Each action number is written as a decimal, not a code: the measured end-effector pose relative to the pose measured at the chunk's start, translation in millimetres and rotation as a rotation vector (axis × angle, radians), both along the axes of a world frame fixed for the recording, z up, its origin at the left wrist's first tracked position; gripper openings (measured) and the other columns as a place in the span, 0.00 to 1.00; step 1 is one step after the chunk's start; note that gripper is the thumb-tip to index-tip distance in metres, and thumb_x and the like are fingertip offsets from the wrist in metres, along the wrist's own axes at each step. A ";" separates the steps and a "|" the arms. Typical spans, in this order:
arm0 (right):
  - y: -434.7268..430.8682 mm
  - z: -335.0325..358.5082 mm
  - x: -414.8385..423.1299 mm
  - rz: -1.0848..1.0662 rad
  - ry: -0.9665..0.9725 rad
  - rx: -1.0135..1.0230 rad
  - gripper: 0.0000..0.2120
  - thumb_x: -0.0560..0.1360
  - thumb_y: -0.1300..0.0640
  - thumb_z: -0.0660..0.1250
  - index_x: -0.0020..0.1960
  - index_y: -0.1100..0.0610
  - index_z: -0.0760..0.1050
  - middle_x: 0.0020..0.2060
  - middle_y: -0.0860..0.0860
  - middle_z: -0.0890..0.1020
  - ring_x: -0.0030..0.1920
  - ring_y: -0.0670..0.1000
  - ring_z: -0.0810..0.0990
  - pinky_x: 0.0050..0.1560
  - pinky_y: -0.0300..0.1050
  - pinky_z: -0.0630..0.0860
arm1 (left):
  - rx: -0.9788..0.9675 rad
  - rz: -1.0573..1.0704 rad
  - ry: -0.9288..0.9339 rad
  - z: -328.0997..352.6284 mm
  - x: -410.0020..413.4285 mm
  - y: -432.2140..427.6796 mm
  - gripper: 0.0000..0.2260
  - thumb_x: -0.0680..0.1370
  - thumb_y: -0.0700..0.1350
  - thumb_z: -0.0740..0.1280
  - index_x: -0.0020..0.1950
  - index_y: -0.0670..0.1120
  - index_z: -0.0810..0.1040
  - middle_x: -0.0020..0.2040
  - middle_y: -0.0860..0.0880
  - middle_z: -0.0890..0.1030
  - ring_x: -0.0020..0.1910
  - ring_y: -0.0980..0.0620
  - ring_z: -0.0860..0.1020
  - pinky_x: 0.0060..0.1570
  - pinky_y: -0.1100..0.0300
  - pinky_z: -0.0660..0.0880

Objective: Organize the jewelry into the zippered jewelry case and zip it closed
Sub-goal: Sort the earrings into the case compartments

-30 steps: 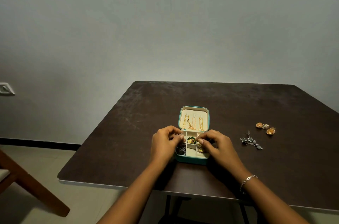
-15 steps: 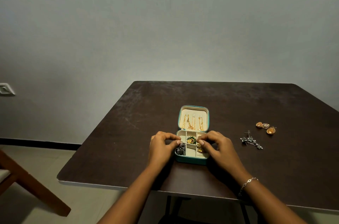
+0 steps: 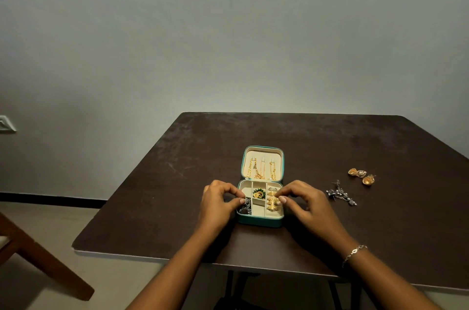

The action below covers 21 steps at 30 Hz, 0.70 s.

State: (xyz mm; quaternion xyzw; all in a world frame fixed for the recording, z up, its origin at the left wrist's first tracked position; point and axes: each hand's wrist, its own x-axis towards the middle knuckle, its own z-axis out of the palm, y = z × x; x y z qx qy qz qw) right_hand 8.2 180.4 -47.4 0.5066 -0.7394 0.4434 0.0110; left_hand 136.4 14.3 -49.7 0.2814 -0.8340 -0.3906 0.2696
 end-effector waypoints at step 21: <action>109.6 -17.2 -76.1 -0.324 -0.113 0.056 0.07 0.71 0.62 0.70 0.47 0.52 0.78 0.46 0.46 0.79 0.47 0.44 0.78 0.45 0.32 0.71 | -0.270 -0.222 0.271 -0.4 -57.0 93.3 0.02 0.71 0.44 0.67 0.40 0.47 0.78 0.40 0.55 0.76 0.44 0.58 0.71 0.45 0.73 0.64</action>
